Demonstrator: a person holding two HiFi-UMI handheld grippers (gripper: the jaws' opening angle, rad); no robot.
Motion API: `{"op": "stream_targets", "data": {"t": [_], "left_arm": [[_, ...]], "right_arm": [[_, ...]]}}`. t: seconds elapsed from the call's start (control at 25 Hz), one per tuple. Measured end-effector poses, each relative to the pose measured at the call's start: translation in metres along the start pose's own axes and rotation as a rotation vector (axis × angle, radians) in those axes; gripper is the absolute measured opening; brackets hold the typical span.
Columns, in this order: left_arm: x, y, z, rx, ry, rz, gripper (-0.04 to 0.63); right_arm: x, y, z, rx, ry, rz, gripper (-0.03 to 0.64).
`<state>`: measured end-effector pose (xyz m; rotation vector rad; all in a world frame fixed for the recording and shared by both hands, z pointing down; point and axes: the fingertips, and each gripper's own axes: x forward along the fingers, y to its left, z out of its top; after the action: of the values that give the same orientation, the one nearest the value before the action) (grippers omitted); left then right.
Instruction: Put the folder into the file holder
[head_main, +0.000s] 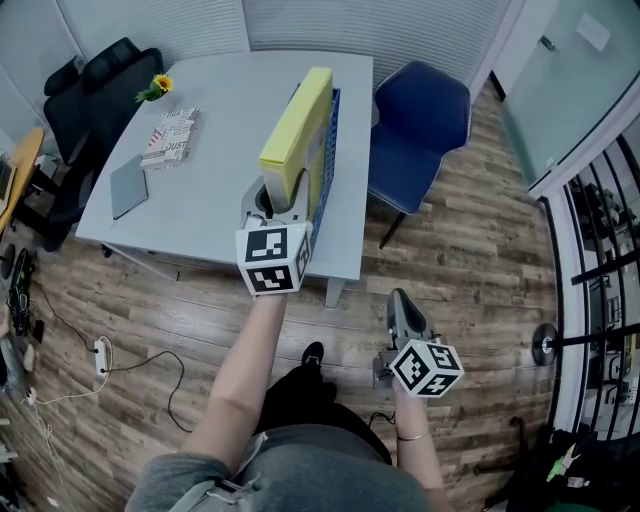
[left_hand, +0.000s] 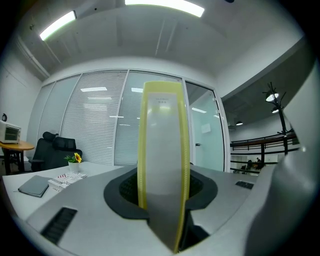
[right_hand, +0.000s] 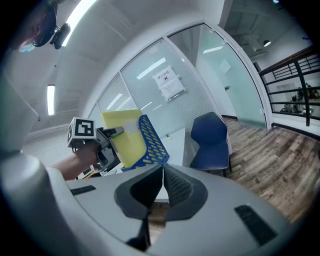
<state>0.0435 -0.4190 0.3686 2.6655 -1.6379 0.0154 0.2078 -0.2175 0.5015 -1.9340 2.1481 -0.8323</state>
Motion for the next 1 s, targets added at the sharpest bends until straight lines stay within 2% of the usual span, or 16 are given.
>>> {"op": "stream_targets", "data": {"t": [0.36, 1.0], "left_arm": [[-0.002, 0.001, -0.026, 0.001, 0.065, -0.002, 0.172], [-0.005, 0.003, -0.040, -0.023, 0.121, -0.038, 0.206]], "right_arm": [[-0.001, 0.004, -0.002, -0.006, 0.005, 0.007, -0.002], [-0.010, 0.014, -0.008, -0.015, 0.005, 0.021, -0.002]]}}
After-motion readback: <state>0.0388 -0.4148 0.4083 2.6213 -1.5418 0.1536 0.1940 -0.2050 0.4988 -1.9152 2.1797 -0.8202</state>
